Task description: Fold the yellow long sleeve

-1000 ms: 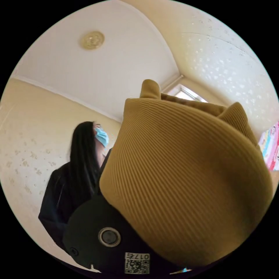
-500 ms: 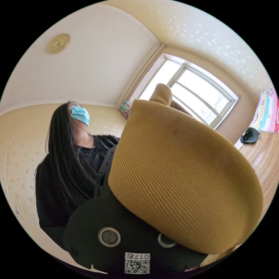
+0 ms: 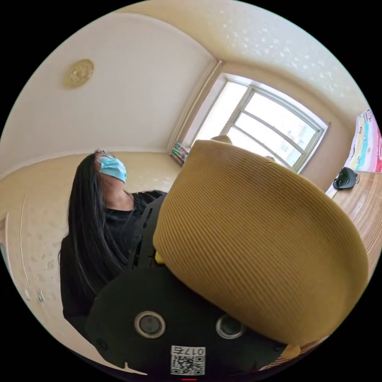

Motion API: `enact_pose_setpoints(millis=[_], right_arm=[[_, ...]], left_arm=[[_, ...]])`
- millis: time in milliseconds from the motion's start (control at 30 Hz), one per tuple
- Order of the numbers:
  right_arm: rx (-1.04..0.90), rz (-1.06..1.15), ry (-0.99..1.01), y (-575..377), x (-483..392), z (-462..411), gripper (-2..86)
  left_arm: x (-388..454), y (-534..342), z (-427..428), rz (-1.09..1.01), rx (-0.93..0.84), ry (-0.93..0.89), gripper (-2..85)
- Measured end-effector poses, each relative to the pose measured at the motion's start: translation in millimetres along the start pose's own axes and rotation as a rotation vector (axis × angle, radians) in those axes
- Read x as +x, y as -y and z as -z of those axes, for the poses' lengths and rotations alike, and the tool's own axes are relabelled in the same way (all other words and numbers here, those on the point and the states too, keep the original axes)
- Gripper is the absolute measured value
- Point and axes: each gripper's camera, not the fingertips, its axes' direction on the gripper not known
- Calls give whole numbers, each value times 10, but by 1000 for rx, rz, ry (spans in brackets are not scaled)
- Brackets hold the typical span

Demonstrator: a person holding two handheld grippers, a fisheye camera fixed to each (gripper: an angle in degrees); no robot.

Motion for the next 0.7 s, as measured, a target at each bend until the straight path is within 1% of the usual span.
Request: enact_pose_setpoints(millis=[100, 167, 233, 300, 367, 467, 533, 600, 633, 667, 700], right_arm=[[62, 2, 19, -16, 166, 102, 137], [123, 53, 52, 14, 226, 134, 133], [130, 87, 32, 101, 240, 126, 129], [102, 113, -32, 226, 231, 72, 124], [61, 143, -179, 392, 187, -67, 117], [73, 187, -331, 499, 98, -257, 107], [40, 224, -377, 556, 53, -417, 100], [-8, 283, -358, 600, 20, -587, 93], [-33, 327, -330, 613, 7, -698, 87], [-65, 359, -317, 626, 14, -831, 81], [-83, 373, -317, 631, 24, -904, 78]], left_arm=[[172, 132, 19, -96, -24, 53, -10], [302, 252, 87, -135, -41, 143, -10], [368, 344, 171, -139, -50, 227, -10], [429, 423, 242, -134, -58, 343, -10], [526, 486, 248, -157, -90, 491, -10], [593, 536, 174, -187, -136, 603, -8], [612, 571, 104, -221, -180, 646, -6], [661, 621, 114, -290, -196, 577, -1], [660, 677, 200, -304, -174, 499, 4], [606, 734, 312, -284, -138, 451, 33], [560, 759, 364, -263, -124, 443, 48]])
